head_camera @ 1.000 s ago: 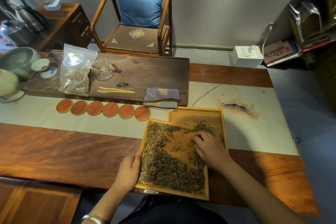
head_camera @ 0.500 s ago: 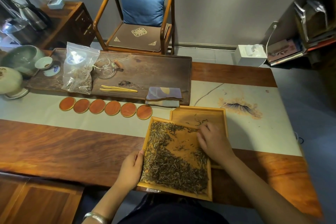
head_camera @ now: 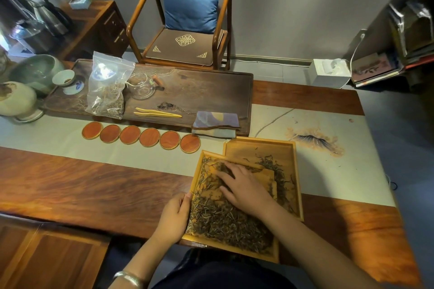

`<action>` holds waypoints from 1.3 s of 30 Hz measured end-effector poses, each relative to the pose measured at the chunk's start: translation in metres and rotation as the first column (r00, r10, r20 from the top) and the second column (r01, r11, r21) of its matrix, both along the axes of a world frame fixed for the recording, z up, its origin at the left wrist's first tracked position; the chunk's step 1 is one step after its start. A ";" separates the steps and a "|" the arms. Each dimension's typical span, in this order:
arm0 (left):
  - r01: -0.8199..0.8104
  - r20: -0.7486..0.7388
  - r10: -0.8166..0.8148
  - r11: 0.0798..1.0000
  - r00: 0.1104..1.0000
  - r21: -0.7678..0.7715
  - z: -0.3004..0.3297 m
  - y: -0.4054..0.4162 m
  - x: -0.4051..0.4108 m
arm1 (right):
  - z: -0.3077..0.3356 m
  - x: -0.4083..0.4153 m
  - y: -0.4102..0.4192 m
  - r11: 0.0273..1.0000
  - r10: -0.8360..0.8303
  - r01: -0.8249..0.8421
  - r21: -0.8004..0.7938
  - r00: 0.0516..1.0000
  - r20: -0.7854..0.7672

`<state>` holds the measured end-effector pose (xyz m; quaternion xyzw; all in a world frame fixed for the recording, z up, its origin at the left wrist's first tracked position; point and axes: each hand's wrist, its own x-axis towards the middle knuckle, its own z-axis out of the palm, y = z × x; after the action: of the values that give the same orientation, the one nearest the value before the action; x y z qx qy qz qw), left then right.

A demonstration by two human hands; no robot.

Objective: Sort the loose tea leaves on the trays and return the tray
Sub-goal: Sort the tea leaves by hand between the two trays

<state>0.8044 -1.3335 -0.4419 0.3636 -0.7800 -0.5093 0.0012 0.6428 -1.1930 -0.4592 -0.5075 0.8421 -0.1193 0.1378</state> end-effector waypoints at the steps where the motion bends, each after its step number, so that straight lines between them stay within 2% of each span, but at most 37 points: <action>1: -0.009 0.000 0.009 1.000 1.000 -0.001 0.000 0.000 0.001 | -0.001 -0.002 0.006 1.000 -0.001 0.001 -0.009 1.000 -0.011; 12: -0.004 0.028 0.005 1.000 1.000 -0.006 -0.004 -0.003 0.000 | -0.008 -0.031 0.056 0.990 -0.137 0.136 -0.020 0.990 -0.024; 20: 0.023 -0.002 -0.023 0.999 1.000 -0.036 -0.004 -0.003 0.001 | -0.006 -0.048 0.071 0.948 -0.317 0.318 -0.012 0.947 0.050; 24: 0.023 0.011 -0.023 0.999 1.000 -0.035 -0.004 -0.004 0.001 | -0.002 -0.046 0.068 0.928 -0.362 0.364 -0.072 0.931 0.048; 28: 0.020 0.016 -0.020 0.999 1.000 -0.047 -0.004 -0.003 0.001 | 0.006 -0.030 0.044 0.946 -0.257 0.265 -0.185 0.964 0.065; 32: 0.023 0.021 -0.022 0.999 1.000 -0.049 -0.004 -0.002 0.000 | 0.013 -0.008 0.008 0.972 -0.094 0.106 -0.209 0.993 0.064; 36: 0.022 0.016 -0.021 0.999 1.000 -0.030 -0.004 0.000 0.000 | 0.013 0.005 -0.026 0.996 0.060 -0.058 -0.070 0.998 0.028; 39: 0.017 0.004 -0.017 0.999 1.000 -0.029 -0.003 0.000 0.001 | 0.008 0.008 -0.037 0.998 0.067 -0.067 0.010 0.998 -0.018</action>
<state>0.8051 -1.3331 -0.4451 0.3577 -0.7904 -0.4973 0.0008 0.6504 -1.2299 -0.4512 -0.5359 0.8264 -0.1060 0.1363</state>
